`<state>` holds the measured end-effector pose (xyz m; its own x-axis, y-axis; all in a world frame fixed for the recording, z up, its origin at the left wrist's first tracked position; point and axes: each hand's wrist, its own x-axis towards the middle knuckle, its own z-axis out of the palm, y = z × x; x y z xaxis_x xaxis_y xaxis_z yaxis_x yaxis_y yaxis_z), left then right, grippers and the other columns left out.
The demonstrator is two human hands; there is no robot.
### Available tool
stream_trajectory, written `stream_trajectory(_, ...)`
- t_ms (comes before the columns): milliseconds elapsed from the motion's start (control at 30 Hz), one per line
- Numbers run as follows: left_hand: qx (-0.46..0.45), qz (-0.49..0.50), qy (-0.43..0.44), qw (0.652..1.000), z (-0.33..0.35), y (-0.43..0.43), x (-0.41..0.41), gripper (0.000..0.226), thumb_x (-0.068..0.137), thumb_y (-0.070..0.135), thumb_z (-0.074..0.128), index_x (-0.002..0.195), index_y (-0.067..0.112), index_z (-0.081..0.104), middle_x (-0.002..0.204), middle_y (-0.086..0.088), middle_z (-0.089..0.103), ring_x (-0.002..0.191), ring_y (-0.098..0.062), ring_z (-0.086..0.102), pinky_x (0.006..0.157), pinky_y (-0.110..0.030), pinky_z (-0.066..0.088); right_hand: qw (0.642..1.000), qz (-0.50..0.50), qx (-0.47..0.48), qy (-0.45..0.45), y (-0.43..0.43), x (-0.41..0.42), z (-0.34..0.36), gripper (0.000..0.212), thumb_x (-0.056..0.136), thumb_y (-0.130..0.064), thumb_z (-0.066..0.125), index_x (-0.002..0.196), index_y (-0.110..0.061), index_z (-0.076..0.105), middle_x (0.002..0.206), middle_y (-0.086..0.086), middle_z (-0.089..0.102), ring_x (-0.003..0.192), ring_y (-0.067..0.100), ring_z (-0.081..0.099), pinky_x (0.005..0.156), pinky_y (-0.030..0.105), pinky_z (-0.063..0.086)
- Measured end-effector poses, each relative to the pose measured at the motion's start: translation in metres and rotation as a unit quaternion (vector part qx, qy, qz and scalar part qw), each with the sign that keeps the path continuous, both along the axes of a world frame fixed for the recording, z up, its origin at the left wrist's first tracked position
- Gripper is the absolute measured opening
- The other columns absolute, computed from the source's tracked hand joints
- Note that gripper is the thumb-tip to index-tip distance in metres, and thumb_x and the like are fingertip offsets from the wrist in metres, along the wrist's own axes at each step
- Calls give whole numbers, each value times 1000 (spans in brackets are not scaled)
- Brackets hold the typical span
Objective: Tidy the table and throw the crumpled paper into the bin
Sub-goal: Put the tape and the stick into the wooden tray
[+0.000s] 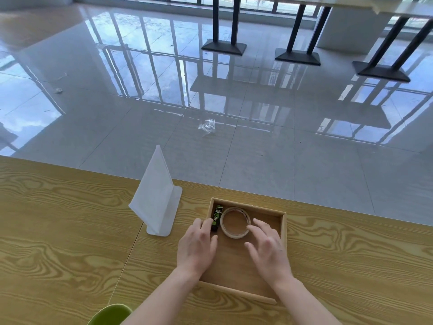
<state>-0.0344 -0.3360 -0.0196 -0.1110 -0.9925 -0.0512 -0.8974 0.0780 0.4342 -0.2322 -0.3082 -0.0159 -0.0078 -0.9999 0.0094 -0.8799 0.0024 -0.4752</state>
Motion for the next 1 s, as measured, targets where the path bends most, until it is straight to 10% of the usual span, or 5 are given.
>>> stream_trajectory(200, 32, 59, 42, 997, -3, 26, 17, 47, 92, 24, 61, 138, 20, 51, 112, 0, 59, 96, -15, 62, 78, -25, 51, 994, -103, -32, 11, 29, -43, 9, 42, 77, -6, 79, 117, -7, 67, 117, 8, 67, 113, 23, 57, 97, 25, 40)
stream_trajectory(433, 56, 83, 57, 993, -3, 40, 20, 42, 93, 21, 62, 134, 17, 58, 104, 0, 66, 94, -16, 64, 86, -30, 53, 963, -229, 136, -31, 47, -49, 5, 49, 91, -25, 66, 136, -9, 52, 126, 9, 59, 118, 26, 54, 98, 38, 45)
stream_trajectory(1000, 38, 137, 38, 989, 7, 6, 45, 18, 95, 21, 58, 111, 16, 67, 93, 0, 69, 84, -19, 66, 74, -31, 54, 973, -190, 129, -25, -10, -11, 8, 26, 94, -21, 58, 117, -10, 65, 102, 3, 65, 95, 21, 59, 74, 29, 40)
